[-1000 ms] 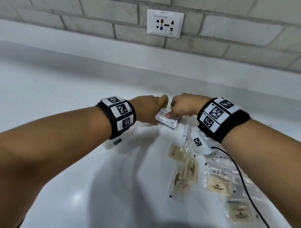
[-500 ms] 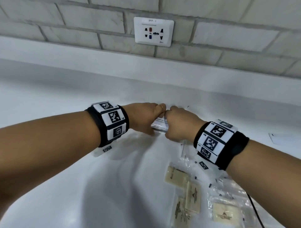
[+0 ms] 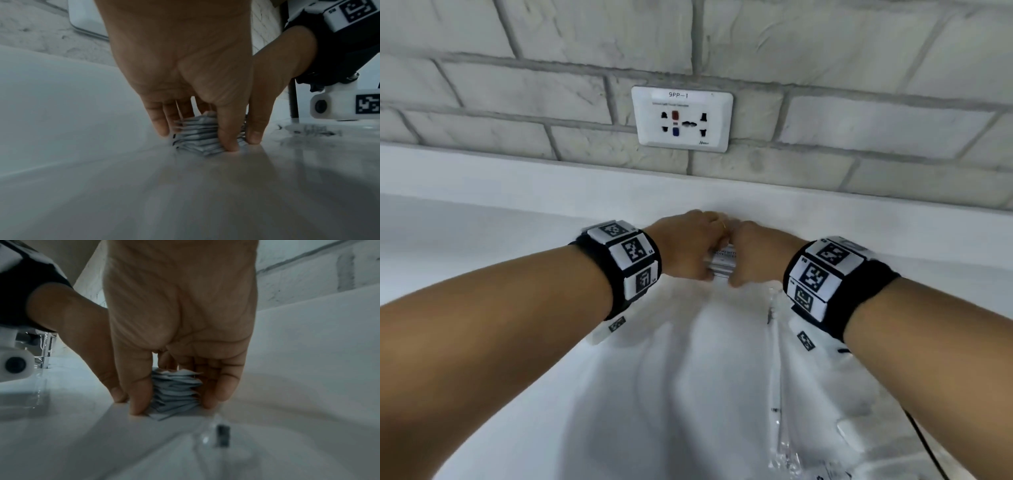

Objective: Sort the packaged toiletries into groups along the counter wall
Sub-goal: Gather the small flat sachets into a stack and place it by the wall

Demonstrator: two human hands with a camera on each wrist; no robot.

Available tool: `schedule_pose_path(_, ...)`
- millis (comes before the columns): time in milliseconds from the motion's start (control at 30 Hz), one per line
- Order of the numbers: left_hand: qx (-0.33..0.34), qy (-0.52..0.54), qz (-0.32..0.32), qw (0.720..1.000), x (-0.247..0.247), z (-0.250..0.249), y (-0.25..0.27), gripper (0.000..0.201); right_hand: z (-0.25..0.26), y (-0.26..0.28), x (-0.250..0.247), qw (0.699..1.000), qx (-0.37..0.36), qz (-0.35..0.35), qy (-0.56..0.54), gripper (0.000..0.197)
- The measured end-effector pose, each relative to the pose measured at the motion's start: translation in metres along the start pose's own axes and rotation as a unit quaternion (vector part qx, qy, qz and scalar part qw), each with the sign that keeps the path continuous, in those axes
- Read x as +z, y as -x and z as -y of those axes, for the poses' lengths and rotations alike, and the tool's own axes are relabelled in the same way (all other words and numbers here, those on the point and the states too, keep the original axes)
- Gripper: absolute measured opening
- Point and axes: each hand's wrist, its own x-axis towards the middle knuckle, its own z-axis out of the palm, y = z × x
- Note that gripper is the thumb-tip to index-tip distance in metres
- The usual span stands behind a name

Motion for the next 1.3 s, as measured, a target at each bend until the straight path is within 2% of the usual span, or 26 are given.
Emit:
schedule_pose_path(100,0.007,-0.04,-0.046,0.998,0.0,0.009,-0.01,0.073,-0.005,-0.013,-0.002,1.0,0.007,0.001,0.018,0.06)
schedule_pose_path(200,-0.018,-0.066,-0.087,0.994,0.001,0.013,-0.013,0.073,-0.01,-0.015,-0.002,0.998,0.032,-0.032,0.044,0.061)
schedule_pose_path(267,-0.036,-0.05,-0.101,0.993,0.004,0.013,-0.011,0.071,-0.012,-0.011,0.0,0.994,0.046,-0.076,0.06,0.067)
schedule_pose_path(367,-0.052,0.026,-0.115,0.992,0.006,0.014,-0.002,0.07,-0.015,-0.004,0.004,0.991,0.029,-0.121,0.048,0.074)
schedule_pose_path(467,-0.056,0.101,-0.103,0.988,0.002,0.019,0.006,0.051,-0.019,-0.002,0.004,0.992,0.022,-0.125,0.02,0.069)
schedule_pose_path(567,-0.069,0.118,-0.1,0.985,0.004,0.028,0.007,0.024,-0.021,-0.005,0.005,0.992,0.017,-0.121,0.014,0.05)
schedule_pose_path(667,-0.088,0.13,-0.108,0.982,0.009,0.032,0.005,0.016,-0.022,-0.009,0.007,0.992,0.013,-0.12,0.024,0.038)
schedule_pose_path(733,-0.088,0.149,-0.11,0.979,0.007,0.03,0.006,0.021,-0.024,-0.009,0.007,0.992,0.011,-0.122,0.022,0.038)
schedule_pose_path(800,-0.081,0.17,-0.106,0.976,0.004,0.027,0.009,0.041,-0.024,-0.006,0.006,0.993,0.009,-0.117,0.012,0.043)
schedule_pose_path(867,-0.069,0.153,-0.096,0.981,0.004,0.024,0.01,0.058,-0.023,-0.004,0.008,0.993,0.002,-0.115,0.016,0.05)
schedule_pose_path(933,-0.061,0.115,-0.083,0.988,0.006,0.021,0.009,0.063,-0.021,-0.005,0.009,0.992,-0.004,-0.123,0.031,0.049)
schedule_pose_path(1100,-0.06,0.061,-0.094,0.992,0.007,0.018,0.001,0.047,-0.023,-0.011,0.009,0.985,-0.026,-0.16,0.06,0.04)
schedule_pose_path(1200,-0.042,0.085,-0.104,0.99,0.009,0.021,0.001,0.043,-0.024,-0.01,0.008,0.986,-0.034,-0.152,0.056,0.041)
schedule_pose_path(1300,-0.041,0.119,-0.117,0.985,0.01,0.026,0.001,0.029,-0.027,-0.006,0.006,0.989,-0.027,-0.143,0.026,0.043)
